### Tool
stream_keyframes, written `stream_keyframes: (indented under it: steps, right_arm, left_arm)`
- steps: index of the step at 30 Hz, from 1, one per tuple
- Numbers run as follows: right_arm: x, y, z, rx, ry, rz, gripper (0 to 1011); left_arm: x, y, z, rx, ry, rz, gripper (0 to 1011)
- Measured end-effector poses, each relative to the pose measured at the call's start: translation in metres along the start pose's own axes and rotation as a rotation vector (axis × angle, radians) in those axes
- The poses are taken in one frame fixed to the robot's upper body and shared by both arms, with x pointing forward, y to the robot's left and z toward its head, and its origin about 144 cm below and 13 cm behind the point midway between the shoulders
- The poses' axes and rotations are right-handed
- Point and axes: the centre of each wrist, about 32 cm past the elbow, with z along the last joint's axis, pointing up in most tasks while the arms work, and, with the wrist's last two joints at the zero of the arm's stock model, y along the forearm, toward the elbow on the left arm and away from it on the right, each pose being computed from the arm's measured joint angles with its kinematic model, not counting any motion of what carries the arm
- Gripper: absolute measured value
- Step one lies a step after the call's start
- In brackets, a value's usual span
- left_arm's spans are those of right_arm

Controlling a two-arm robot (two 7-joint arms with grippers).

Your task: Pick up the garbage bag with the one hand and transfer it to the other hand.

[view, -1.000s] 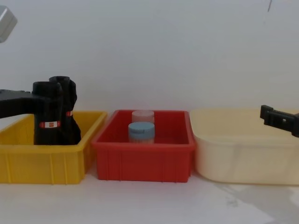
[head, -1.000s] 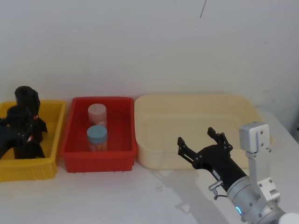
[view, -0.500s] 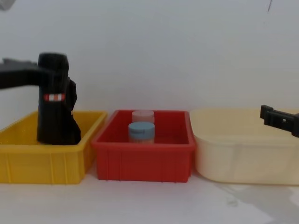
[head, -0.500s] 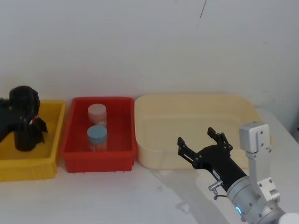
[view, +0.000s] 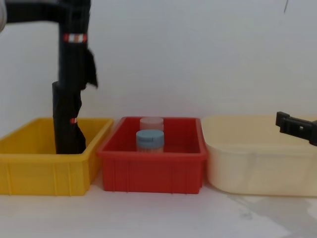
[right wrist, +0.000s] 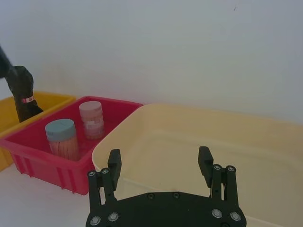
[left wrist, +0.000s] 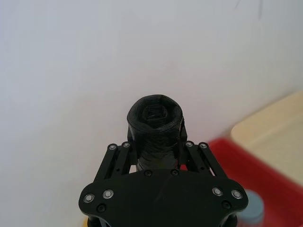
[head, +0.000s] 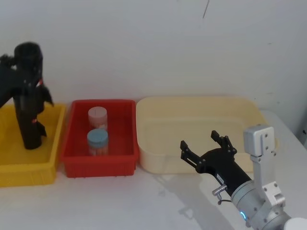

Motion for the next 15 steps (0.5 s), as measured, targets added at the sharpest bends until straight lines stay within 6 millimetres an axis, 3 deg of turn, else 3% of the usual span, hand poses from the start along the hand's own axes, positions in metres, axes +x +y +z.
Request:
stream_keyframes:
  steps: [8,15]
  right_arm:
    - [0.000,0.000,0.000,0.001,-0.001,0.001,999]
    - [0.002,0.004,0.005,0.016,-0.016,0.030,999]
  left_arm:
    - [-0.007,-0.015,0.020,-0.062,0.046,-0.071,427]
    - [-0.023,-0.031,0.027,-0.077,0.113,-0.139,427]
